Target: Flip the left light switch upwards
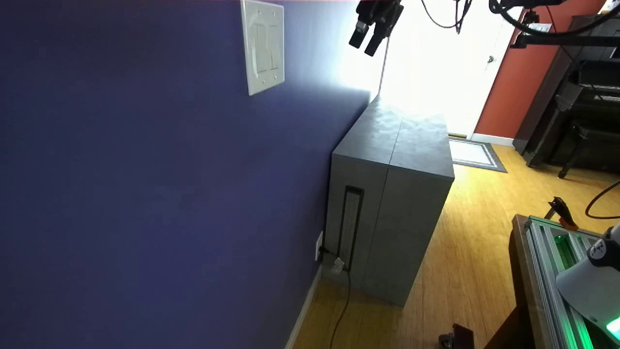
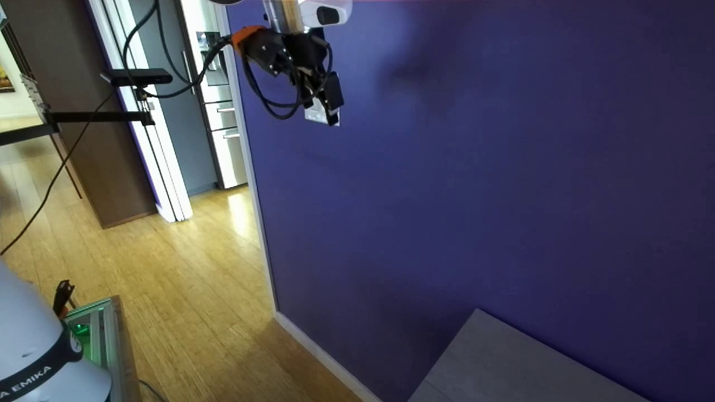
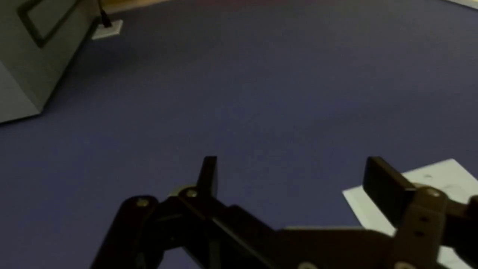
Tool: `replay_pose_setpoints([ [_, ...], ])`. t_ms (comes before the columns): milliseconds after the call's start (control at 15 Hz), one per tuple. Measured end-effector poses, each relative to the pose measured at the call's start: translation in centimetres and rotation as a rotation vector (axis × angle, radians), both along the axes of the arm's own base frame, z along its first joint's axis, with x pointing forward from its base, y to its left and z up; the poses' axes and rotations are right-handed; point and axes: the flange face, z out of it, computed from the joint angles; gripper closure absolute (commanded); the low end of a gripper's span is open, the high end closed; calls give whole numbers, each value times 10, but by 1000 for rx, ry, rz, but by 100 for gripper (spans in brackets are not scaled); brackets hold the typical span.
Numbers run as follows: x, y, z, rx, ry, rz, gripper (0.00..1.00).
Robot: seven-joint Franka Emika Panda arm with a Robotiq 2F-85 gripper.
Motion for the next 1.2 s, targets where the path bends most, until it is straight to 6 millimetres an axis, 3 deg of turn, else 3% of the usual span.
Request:
replay_pose_setpoints([
  [267,8,46,28,105,-96,76,0],
  [333,9,56,32,135,-118,93,25],
  [467,12,73,35,202,-158,123,34],
  [667,19,90,30,284,-191,143,56],
  [1067,42,104,8,414,-134,105,98],
  [1200,50,106,2,416,-123,101,100],
])
